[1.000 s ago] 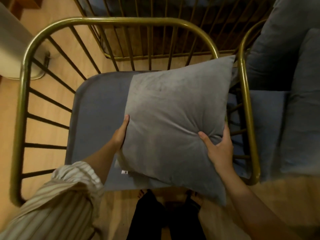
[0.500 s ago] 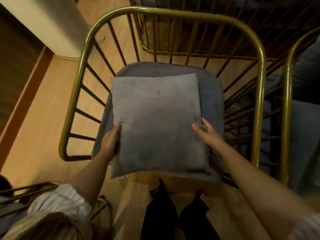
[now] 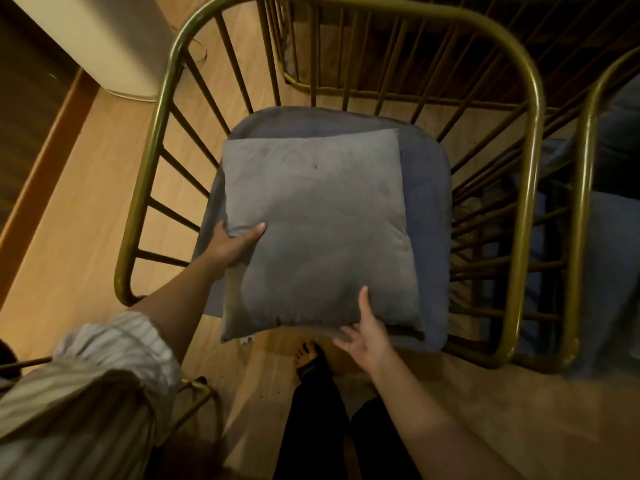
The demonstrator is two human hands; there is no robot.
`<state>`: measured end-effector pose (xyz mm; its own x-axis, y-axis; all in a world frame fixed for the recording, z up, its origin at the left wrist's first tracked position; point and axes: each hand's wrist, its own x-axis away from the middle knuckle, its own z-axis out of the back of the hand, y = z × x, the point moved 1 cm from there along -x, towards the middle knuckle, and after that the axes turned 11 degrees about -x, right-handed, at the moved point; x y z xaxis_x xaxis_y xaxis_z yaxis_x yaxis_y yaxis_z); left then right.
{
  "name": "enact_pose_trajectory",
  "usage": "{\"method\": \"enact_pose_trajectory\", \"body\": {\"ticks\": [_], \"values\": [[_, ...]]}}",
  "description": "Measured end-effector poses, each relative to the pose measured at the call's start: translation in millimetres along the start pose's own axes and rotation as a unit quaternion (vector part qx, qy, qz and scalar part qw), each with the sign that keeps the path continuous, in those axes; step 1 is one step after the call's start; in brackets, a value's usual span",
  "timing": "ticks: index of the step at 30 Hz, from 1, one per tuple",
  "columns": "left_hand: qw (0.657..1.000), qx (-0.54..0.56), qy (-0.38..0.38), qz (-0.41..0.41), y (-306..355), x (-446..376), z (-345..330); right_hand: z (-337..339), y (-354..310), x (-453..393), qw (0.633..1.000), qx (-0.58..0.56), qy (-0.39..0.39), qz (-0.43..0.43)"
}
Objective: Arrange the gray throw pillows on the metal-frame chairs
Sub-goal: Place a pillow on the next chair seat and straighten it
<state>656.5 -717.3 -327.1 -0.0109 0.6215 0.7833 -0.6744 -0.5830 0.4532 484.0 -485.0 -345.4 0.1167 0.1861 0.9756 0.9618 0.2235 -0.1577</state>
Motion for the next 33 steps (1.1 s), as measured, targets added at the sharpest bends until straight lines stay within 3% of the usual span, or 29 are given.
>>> {"method": "enact_pose_trajectory", "body": {"ticks": [4, 8, 12, 15, 18, 20, 22, 24, 25, 27, 30, 33], "values": [[0.997, -0.066, -0.028, -0.007, -2, 6, 1, -17, -14, 1, 0.982, 0.139, 0.022, 0.126], [0.991, -0.066, -0.109, -0.042, -12, 32, -19, -13, -48, 11, 0.927, 0.197, 0.079, 0.31], [0.98, 0.002, -0.2, -0.014, -27, 60, -81, -22, -125, 5, 0.894, 0.212, 0.027, 0.395], [0.97, -0.009, -0.242, 0.006, -12, 82, -117, -31, -166, -7, 0.898, 0.255, -0.001, 0.358], [0.97, -0.116, -0.213, -0.03, 23, 82, -109, -28, -173, -18, 0.906, 0.292, 0.002, 0.308], [0.964, -0.217, -0.131, -0.081, 44, 66, -83, -21, -163, -16, 0.902, 0.298, 0.011, 0.312], [0.95, -0.29, 0.018, -0.114, 53, 36, -55, -16, -149, -9, 0.897, 0.304, 0.013, 0.321], [0.952, -0.23, 0.141, -0.148, 57, 10, -32, -10, -137, -10, 0.9, 0.296, 0.007, 0.319], [0.954, -0.191, 0.166, -0.161, 60, -3, -23, -8, -134, -11, 0.906, 0.284, 0.002, 0.315], [0.961, -0.178, 0.154, -0.148, 67, -26, -9, -6, -132, -15, 0.921, 0.258, 0.009, 0.291], [0.985, -0.145, 0.057, -0.075, 66, -47, 2, -5, -134, -22, 0.943, 0.229, 0.011, 0.241], [0.985, -0.15, -0.011, -0.081, 55, -46, 1, -2, -139, -27, 0.946, 0.237, -0.001, 0.222]]}}
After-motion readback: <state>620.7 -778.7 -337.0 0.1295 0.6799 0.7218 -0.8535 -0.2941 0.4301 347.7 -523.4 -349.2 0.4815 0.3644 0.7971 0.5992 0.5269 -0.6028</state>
